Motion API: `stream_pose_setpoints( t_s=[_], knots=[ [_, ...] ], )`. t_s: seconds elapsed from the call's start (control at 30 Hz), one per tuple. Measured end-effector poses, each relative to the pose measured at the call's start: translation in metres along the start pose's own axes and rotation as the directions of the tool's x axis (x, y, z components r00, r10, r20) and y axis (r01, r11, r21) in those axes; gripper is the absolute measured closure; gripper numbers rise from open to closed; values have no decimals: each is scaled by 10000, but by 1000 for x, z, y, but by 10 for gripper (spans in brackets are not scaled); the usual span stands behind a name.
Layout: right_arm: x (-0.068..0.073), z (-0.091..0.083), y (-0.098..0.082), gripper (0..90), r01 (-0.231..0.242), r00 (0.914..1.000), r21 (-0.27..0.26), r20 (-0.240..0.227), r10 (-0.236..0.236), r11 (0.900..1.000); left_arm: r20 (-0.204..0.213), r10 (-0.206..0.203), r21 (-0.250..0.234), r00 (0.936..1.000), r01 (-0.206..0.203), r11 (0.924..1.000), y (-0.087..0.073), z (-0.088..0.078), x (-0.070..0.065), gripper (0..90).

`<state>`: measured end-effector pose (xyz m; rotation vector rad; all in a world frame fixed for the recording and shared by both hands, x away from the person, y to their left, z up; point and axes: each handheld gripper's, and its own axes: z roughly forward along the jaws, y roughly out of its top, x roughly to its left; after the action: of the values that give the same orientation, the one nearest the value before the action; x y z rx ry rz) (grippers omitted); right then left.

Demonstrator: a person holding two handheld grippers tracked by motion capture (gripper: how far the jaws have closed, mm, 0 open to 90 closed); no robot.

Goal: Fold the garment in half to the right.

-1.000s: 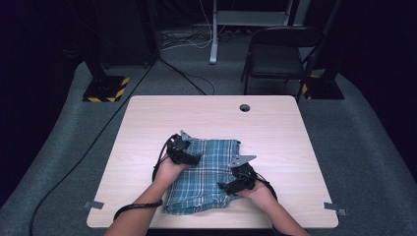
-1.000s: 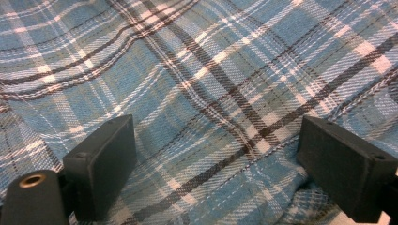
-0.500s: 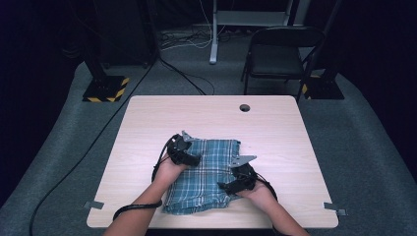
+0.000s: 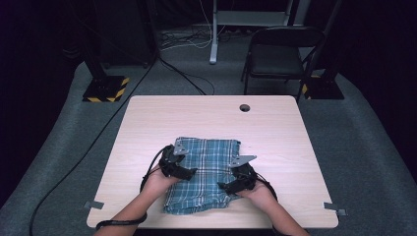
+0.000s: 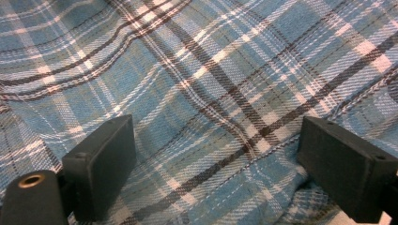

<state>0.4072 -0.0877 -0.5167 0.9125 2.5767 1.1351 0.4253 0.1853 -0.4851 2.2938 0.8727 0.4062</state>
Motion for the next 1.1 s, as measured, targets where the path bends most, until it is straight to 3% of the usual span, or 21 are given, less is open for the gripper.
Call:
stream_pose_setpoints(
  t_s=[0.1,0.37,0.5,0.73,0.9,1.1],
  knots=[
    [0,0,0,112,25,10000,1,25,-25,10000,-37,337,273,9994,-335,9991,-13,4,-1,94],
    [0,0,0,111,25,10000,12,48,-25,10000,-181,263,84,9995,-261,9996,-18,8,-3,90],
    [1,0,0,111,-29,10000,-15,45,29,10000,-3,198,8,9998,-198,9998,-15,-3,-4,93],
    [0,0,0,110,-24,10000,-15,29,24,10000,282,753,-77,9968,-751,9971,-24,-23,-18,93],
    [0,0,0,108,-14,10000,6,22,14,10000,691,678,12,9953,-680,9977,-35,-22,-18,79],
    [0,1,0,108,-17,10000,-14,3,17,10000,626,757,-59,9952,-755,9971,-43,-17,-17,69]
  ],
)
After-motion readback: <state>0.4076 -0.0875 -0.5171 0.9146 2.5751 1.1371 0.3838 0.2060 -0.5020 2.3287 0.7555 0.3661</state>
